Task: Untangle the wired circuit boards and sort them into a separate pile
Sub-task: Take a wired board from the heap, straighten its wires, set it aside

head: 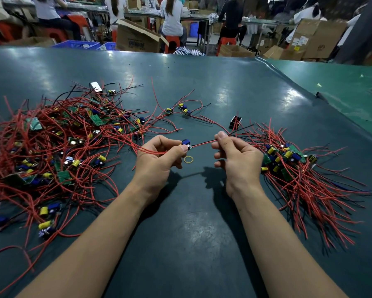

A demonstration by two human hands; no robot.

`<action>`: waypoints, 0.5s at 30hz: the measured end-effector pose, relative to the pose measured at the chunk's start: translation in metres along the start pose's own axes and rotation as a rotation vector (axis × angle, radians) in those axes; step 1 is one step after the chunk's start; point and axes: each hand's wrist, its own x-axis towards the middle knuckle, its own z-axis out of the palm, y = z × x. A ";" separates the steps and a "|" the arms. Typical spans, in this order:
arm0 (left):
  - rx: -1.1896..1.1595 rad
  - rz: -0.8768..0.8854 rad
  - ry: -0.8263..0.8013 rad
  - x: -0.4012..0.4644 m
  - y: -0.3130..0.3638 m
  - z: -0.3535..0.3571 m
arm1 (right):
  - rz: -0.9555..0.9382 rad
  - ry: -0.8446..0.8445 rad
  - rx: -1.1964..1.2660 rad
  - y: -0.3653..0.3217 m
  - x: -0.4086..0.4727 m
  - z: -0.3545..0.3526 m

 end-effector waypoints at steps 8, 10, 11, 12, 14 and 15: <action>-0.007 0.039 -0.019 0.000 0.002 -0.001 | 0.098 0.080 0.193 -0.001 0.005 -0.002; -0.011 0.033 -0.044 -0.001 0.002 -0.001 | 0.218 0.063 0.333 -0.002 0.008 -0.003; -0.014 0.024 -0.063 -0.002 0.002 -0.001 | 0.267 0.064 0.387 -0.003 0.009 -0.003; -0.015 0.011 -0.080 -0.002 0.002 -0.001 | 0.288 0.073 0.409 -0.002 0.009 -0.003; -0.018 -0.015 -0.100 -0.003 0.003 -0.001 | 0.246 0.113 0.375 -0.001 0.009 -0.004; -0.026 -0.026 -0.101 -0.003 0.003 -0.001 | 0.204 0.145 0.354 -0.001 0.010 -0.005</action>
